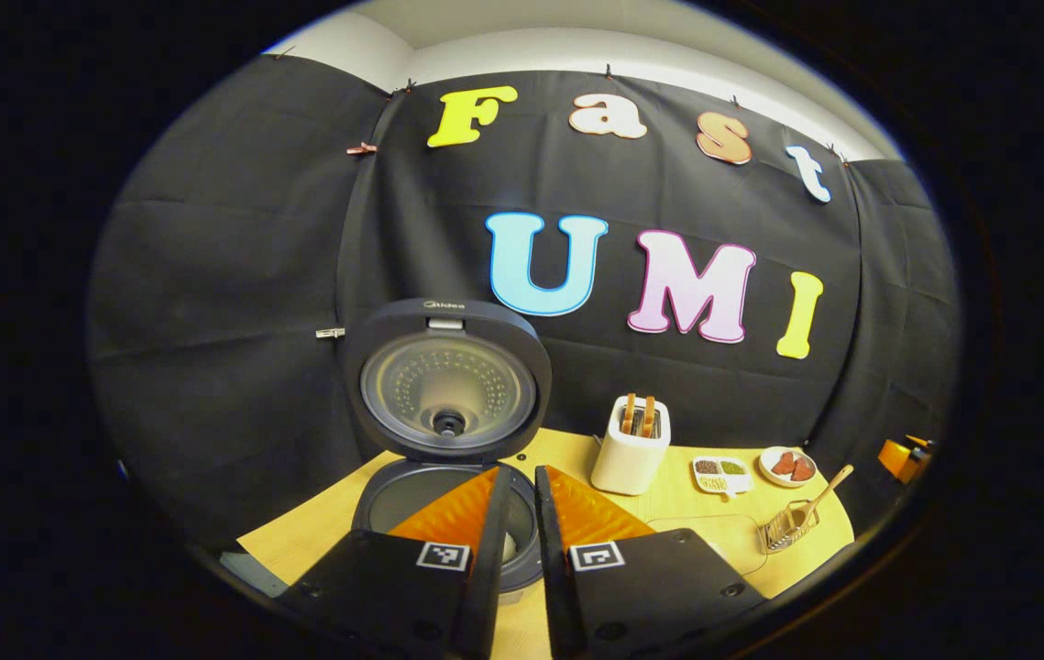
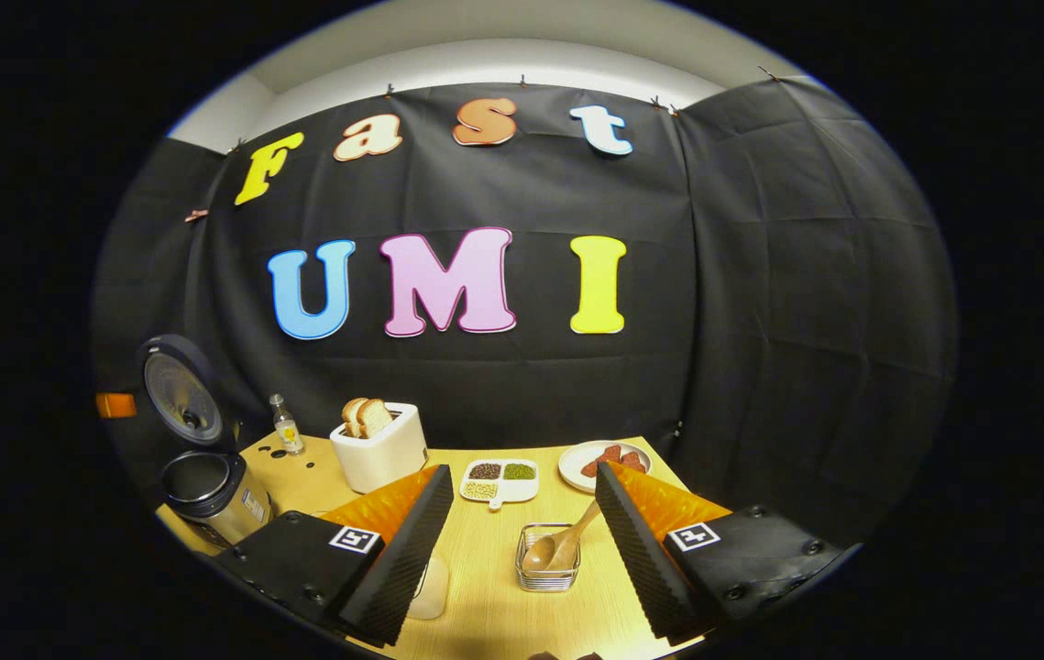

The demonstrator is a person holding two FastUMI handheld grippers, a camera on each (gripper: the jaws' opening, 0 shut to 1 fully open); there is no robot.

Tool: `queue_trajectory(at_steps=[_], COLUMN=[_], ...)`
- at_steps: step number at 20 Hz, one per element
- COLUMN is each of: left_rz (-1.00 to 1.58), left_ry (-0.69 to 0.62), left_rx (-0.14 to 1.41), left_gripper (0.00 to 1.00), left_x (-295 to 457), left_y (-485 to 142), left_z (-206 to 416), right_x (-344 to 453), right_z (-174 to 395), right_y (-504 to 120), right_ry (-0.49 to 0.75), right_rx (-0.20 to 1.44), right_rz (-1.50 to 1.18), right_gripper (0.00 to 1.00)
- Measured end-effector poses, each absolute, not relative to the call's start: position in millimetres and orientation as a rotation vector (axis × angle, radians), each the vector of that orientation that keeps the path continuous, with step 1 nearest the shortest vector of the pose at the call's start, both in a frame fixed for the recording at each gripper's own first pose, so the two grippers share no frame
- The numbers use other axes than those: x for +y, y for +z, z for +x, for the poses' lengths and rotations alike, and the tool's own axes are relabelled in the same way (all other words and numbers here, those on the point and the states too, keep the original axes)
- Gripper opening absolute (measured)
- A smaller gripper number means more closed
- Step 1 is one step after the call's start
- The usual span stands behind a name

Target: Close the left gripper, press the button to open the rice cooker; take a wooden spoon from the chopstick holder with the right hand, scoop a spoonful of rice and pour it into the rice cooker, then put the wooden spoon back into the chopstick holder.

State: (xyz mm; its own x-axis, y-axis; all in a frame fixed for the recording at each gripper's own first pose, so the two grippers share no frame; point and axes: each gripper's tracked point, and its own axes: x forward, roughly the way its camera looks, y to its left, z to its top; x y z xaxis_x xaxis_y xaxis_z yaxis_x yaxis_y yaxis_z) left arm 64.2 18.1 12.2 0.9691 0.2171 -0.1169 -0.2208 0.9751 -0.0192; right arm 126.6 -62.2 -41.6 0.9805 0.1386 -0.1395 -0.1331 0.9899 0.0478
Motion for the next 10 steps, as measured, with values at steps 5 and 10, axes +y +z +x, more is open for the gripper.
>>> queue_trajectory(at_steps=[5,10], left_rz=[0.003,0.006], left_ry=[0.161,0.172], left_rx=[0.146,0.205], left_gripper=[0.65,0.96], left_x=[-13.6,-39.1], left_y=[-1.1,-21.4], left_z=[62.6,61.1], right_x=[-90.8,-109.1], right_z=[150.4,175.4], right_y=[-56.8,-89.1], right_ry=[0.079,0.054], right_rx=[0.173,0.258], right_rz=[0.072,0.12], right_gripper=[0.98,0.98])
